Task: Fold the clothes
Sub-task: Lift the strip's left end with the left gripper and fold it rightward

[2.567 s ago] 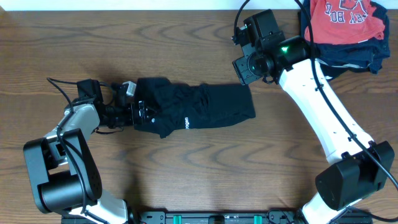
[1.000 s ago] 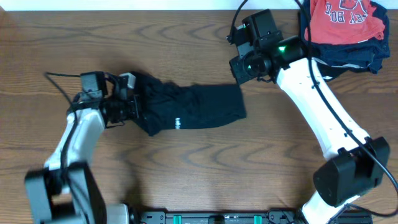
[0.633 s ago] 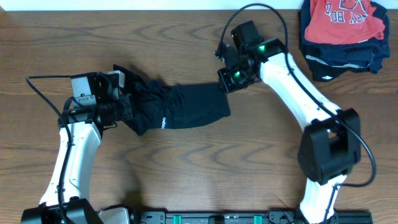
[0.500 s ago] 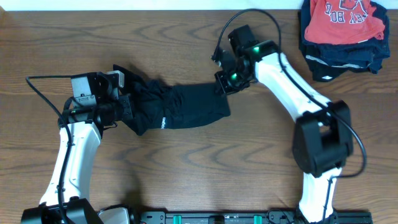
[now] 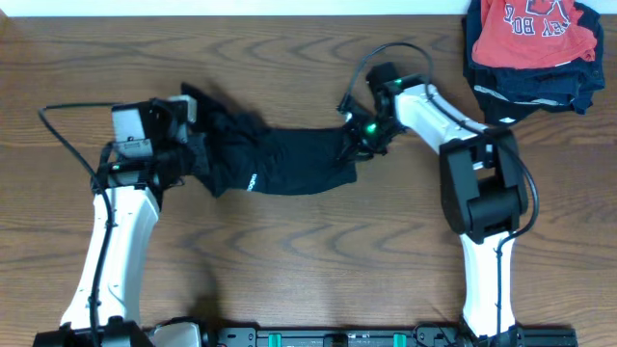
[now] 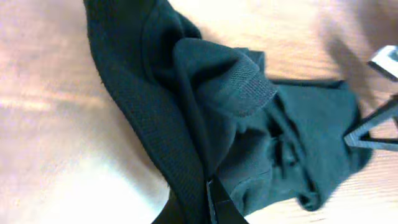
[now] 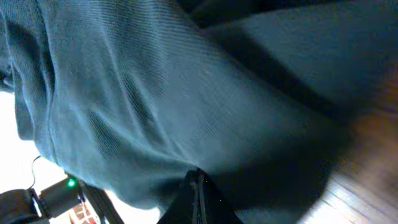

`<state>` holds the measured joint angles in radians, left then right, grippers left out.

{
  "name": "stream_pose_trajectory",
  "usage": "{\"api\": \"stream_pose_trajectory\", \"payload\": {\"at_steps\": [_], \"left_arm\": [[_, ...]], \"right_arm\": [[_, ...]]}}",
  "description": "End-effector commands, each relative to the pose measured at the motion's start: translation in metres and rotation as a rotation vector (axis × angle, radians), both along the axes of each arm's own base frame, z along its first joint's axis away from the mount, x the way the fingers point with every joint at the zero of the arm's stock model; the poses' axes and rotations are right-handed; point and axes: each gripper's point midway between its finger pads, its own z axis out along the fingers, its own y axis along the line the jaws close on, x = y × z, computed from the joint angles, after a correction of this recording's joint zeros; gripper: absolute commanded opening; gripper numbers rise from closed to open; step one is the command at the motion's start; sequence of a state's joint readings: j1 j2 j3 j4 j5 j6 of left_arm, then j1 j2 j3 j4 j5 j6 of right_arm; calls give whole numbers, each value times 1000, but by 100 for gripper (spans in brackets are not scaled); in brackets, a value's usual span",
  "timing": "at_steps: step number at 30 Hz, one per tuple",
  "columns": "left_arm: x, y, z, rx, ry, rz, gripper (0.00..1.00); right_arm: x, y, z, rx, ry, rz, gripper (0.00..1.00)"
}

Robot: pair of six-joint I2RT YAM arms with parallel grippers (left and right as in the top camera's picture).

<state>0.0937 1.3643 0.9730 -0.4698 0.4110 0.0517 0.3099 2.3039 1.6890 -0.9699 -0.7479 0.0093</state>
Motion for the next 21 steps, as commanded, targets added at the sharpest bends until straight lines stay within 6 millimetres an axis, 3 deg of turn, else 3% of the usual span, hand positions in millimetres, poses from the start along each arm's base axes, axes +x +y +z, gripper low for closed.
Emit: {"api": "stream_pose_trajectory", "payload": {"at_steps": [1,14,18,21], "left_arm": [[5,-29,24,3,-69,-80,6],[-8,-147,31,17,-164,-388,6],[-8,-182,21,5,-179,-460,6],[-8,-209,0,2,-165,-521,6]], "right_arm": [[2,-8,0,15,-26,26,1],[2,-15,-13,-28,-25,34,1],[2,-14,-13,-28,-25,34,1],[2,-15,-13,-28,-25,33,1]]}}
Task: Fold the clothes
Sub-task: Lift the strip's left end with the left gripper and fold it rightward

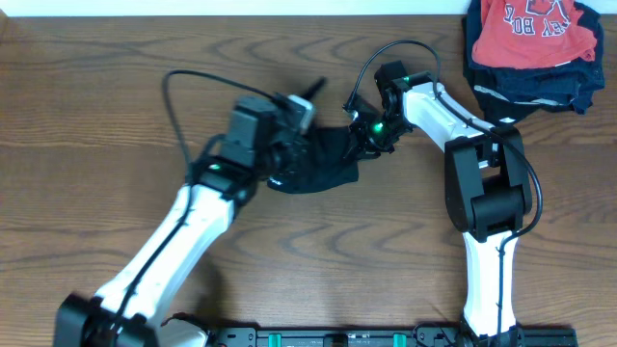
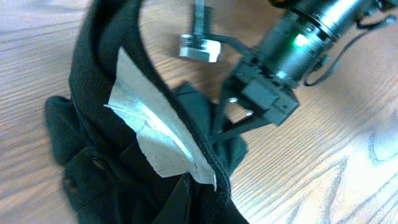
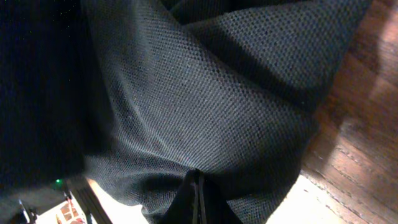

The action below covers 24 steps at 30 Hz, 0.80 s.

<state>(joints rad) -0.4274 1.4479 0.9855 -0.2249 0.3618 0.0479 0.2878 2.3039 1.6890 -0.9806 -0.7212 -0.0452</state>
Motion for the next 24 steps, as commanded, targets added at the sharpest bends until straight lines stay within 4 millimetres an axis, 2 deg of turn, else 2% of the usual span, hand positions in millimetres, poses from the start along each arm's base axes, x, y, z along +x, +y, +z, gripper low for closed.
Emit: {"api": "stream_pose_trajectory", "payload": {"at_steps": [1,4,8,13,17,18,19,21,22,23,24], "left_arm": [[2,-28,-17,2,21,-46,6],[0,-47,-40,13,48,-85,6],[-5,-62,-64,31,77,-120,6],[-4,-64,-66,30,76,-121,6],[-2,-65,-65,25,68,-121,6],[-2,-65,-65,25,68,-121,12],[-2,-65,-65,25,67,-121,26],[-2,-65,-64,24,64,-121,72],[-1,-65,-63,22,62,-121,88],[-1,-65,-60,20,55,-120,99],[0,-65,-57,16,45,-119,98]], "right_arm": [[-2,-3,-10,-11,7,14,1],[-2,-3,-10,-11,7,14,1],[0,-2,-8,9,6,6,1],[20,-8,12,72,-45,-52,1],[44,-29,46,95,-144,-111,1],[49,-34,56,101,-172,-123,1],[55,-40,68,108,-210,-137,3],[65,-52,95,121,-290,-163,11],[68,-56,104,125,-318,-172,15],[72,-61,117,129,-356,-182,20],[75,-66,127,131,-387,-190,24]]}}
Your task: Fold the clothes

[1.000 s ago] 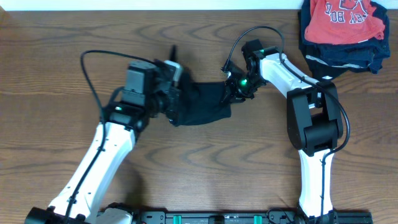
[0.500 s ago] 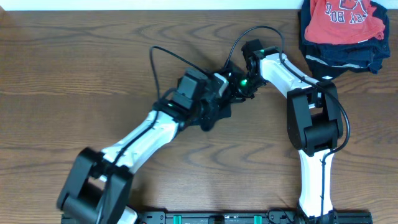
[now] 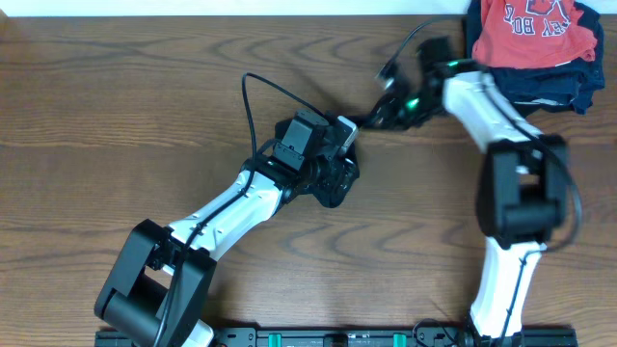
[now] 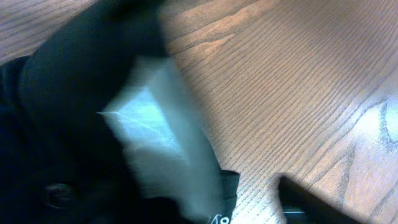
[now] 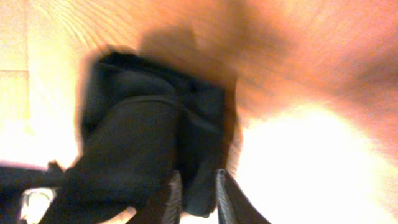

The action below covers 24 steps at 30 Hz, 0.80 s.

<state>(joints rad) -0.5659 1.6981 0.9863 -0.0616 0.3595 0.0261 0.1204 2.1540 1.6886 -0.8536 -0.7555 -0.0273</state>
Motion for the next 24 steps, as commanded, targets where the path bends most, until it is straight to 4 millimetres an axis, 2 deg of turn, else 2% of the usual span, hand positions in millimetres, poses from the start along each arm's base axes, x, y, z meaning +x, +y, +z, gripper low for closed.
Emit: {"api": "stream_pose_trajectory", "payload": {"at_steps": [1,4,6,11,14,19,22,24], "left_arm": [[9,-4,23,-29,-56,3,98],[13,-3,50,-65,-113,11,98],[16,3,74,-97,-159,29,98],[19,30,138,-176,-274,99,98],[19,50,164,-197,-326,140,98],[26,95,184,-208,-344,268,98],[32,125,180,-203,-306,364,98],[34,140,172,-183,-275,407,98]], "right_arm": [[10,-13,68,32,-168,-26,25],[13,-23,86,15,-220,-51,30],[13,-27,90,5,-230,-60,30],[9,-27,86,-3,-205,-60,31],[6,-27,85,-4,-190,-59,31],[-12,-24,77,-27,-106,-46,32],[-27,-21,63,-101,-49,-23,35],[-34,-19,55,-135,-24,-11,41]]}}
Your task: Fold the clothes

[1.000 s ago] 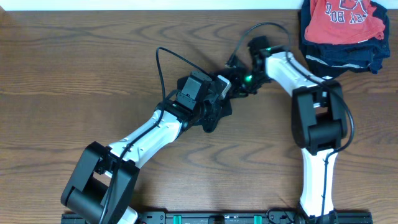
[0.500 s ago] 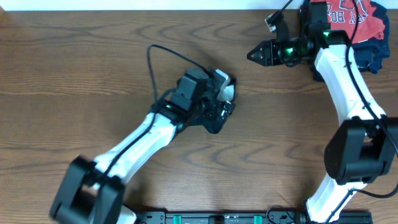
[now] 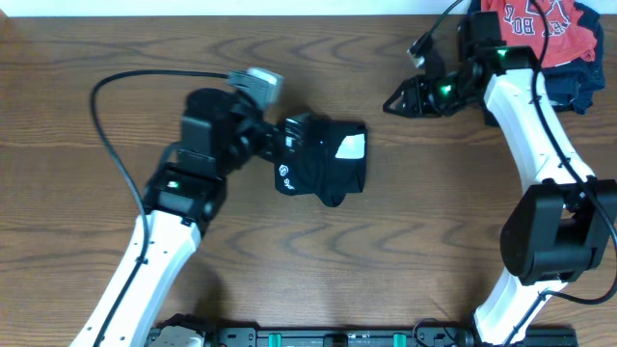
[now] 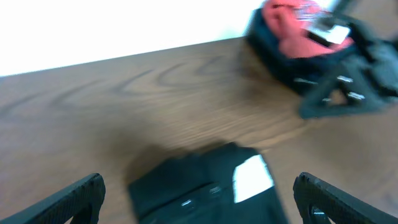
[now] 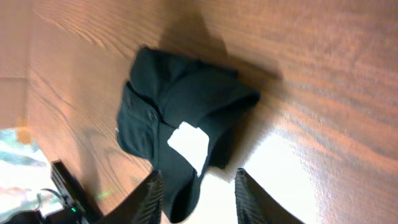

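Note:
A black garment (image 3: pixel 323 164) lies folded into a compact bundle at the table's middle, a white label (image 3: pixel 352 146) facing up. My left gripper (image 3: pixel 275 135) hovers just left of it and is open; in the left wrist view its fingers (image 4: pixel 78 196) stand wide apart above the garment (image 4: pixel 199 177), holding nothing. My right gripper (image 3: pixel 395 101) is to the garment's upper right, apart from it. It is open and empty (image 5: pixel 199 190), with the garment (image 5: pixel 180 124) ahead of it.
A pile of folded clothes (image 3: pixel 535 34), a red shirt on top of navy ones, sits at the far right corner, also seen from the left wrist as the pile (image 4: pixel 298 34). The right arm's forearm (image 3: pixel 530 106) runs beside it. Brown wooden table (image 3: pixel 116 58) all around.
My left gripper has let go of the garment, drawn back to the left and risen, jaws wide. The right gripper has moved slightly further from the garment and opened wider. The bundle lies flat.
First the black garment was stretched between both grippers, each shut on an end. Then the left end had been brought over to the right end. Then the right gripper was off the cloth while the left was still at it. Now both are open and the bundle lies alone.

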`<state>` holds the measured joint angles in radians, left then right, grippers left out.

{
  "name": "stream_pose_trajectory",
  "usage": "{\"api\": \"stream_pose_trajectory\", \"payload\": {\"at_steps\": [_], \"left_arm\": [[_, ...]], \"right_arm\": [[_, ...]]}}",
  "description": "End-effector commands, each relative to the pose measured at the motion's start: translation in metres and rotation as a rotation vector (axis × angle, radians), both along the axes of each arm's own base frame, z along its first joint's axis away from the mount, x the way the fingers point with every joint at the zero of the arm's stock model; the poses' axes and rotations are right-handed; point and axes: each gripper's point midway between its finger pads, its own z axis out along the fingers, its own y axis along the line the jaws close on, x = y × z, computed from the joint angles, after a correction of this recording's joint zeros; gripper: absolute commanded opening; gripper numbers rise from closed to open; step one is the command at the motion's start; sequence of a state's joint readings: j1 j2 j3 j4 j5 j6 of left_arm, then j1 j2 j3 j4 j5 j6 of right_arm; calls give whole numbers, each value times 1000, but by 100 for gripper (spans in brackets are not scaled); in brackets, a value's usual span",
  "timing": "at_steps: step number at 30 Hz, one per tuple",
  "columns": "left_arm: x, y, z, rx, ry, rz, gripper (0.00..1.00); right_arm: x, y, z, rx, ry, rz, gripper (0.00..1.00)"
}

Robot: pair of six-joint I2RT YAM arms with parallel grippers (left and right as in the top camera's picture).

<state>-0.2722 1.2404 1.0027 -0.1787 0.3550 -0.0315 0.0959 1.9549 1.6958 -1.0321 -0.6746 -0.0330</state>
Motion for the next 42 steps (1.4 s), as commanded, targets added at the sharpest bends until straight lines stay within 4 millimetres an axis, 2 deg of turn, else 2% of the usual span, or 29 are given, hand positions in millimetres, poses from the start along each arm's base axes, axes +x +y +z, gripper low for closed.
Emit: {"api": "stream_pose_trajectory", "payload": {"at_steps": [1,4,7,11,14,16,22,28,35,42], "left_arm": [[5,25,0,-18,40,87,98],[5,38,-8,-10,76,119,98],[5,46,-12,-4,93,138,98],[5,50,-13,-2,99,148,98],[5,50,-13,-2,99,147,98],[4,50,-14,-1,103,147,98],[3,50,-16,2,114,148,98],[2,50,-17,4,121,147,98],[1,50,-18,4,126,148,98],[-1,51,-22,8,144,148,98]], "right_arm": [[-11,9,-18,-62,30,38,47],[-22,20,-35,-66,56,68,74],[-29,26,-55,-66,71,75,88],[-33,38,-81,-48,42,103,89],[-35,50,-96,-36,-5,134,83],[-37,59,-102,-32,-33,155,79],[-35,84,-111,-33,-140,206,80],[-27,85,-121,-81,-166,185,81],[-27,86,-156,-82,-93,152,77],[-24,81,-158,-89,-82,123,75]]}}
